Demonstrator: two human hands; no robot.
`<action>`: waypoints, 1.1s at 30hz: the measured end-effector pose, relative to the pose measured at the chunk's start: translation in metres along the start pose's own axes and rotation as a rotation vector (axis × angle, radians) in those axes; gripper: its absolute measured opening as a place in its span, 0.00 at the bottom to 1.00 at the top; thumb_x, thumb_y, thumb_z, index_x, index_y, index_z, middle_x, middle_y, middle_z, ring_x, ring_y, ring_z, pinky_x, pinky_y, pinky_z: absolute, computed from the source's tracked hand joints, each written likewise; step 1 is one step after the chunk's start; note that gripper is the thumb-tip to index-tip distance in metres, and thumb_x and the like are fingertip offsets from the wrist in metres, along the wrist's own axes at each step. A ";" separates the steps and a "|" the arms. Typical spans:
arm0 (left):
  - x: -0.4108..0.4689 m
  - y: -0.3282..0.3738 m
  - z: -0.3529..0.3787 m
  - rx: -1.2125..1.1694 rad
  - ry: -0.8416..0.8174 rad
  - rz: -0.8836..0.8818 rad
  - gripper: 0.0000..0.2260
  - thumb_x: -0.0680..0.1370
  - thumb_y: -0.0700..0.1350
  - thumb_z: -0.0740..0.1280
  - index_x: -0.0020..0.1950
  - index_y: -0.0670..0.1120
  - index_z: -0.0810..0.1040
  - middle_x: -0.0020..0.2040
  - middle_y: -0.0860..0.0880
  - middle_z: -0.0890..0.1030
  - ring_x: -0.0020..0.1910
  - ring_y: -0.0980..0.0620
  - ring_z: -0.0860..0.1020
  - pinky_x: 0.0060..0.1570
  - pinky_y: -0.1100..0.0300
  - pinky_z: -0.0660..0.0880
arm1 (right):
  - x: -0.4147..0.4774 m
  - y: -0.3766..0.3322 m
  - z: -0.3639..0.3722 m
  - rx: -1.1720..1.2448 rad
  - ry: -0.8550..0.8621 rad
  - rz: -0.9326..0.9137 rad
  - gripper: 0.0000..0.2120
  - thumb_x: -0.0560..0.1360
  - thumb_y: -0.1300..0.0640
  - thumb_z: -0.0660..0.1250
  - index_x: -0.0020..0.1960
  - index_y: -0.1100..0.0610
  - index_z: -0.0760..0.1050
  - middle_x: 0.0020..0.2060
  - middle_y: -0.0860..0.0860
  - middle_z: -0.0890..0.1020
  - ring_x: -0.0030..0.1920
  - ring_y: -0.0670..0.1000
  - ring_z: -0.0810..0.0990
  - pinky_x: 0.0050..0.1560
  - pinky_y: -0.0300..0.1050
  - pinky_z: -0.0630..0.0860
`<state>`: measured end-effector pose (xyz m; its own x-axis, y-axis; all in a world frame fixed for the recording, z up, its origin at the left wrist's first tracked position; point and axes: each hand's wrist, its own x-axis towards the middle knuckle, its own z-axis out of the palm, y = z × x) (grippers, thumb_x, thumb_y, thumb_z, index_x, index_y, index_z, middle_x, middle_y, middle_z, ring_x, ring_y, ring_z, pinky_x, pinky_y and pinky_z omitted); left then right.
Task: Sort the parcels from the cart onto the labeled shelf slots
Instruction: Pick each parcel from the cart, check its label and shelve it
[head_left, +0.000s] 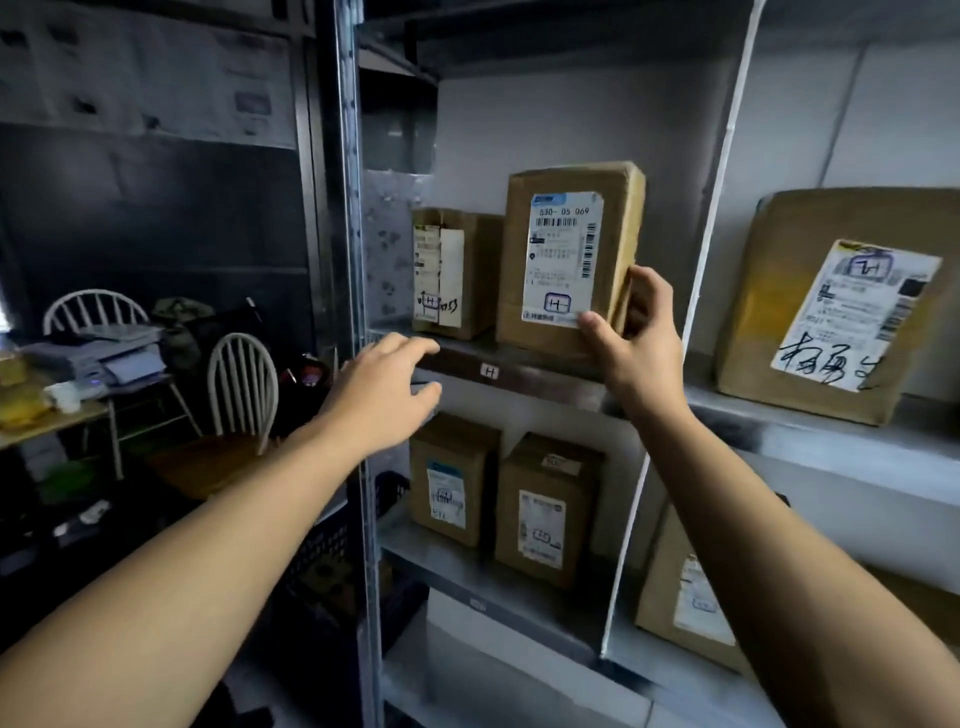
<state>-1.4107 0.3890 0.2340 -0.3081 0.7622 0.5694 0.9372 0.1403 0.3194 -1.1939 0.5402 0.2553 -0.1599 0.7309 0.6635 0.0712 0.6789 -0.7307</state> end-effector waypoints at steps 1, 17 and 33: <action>0.006 -0.002 0.003 -0.023 0.015 0.016 0.20 0.77 0.49 0.66 0.70 0.51 0.71 0.65 0.48 0.73 0.64 0.46 0.71 0.63 0.48 0.71 | 0.004 0.002 0.001 -0.035 -0.002 0.009 0.31 0.75 0.50 0.73 0.72 0.45 0.62 0.66 0.47 0.76 0.63 0.47 0.76 0.61 0.44 0.77; 0.077 -0.046 0.039 -0.238 -0.023 0.219 0.20 0.77 0.49 0.68 0.69 0.48 0.73 0.65 0.47 0.74 0.65 0.47 0.71 0.63 0.56 0.66 | 0.026 0.011 0.036 -0.260 0.058 0.231 0.39 0.77 0.55 0.71 0.78 0.42 0.52 0.67 0.52 0.76 0.65 0.54 0.77 0.63 0.55 0.77; 0.099 -0.078 0.028 -0.346 -0.059 0.365 0.20 0.77 0.46 0.69 0.68 0.45 0.74 0.63 0.46 0.75 0.64 0.47 0.72 0.64 0.53 0.68 | 0.012 -0.006 0.064 -0.547 0.187 0.292 0.34 0.78 0.49 0.69 0.77 0.45 0.54 0.65 0.54 0.78 0.62 0.59 0.79 0.61 0.58 0.78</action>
<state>-1.5093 0.4711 0.2437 0.0489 0.7579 0.6506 0.8698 -0.3525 0.3452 -1.2594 0.5401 0.2572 0.1125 0.8570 0.5028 0.5854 0.3517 -0.7305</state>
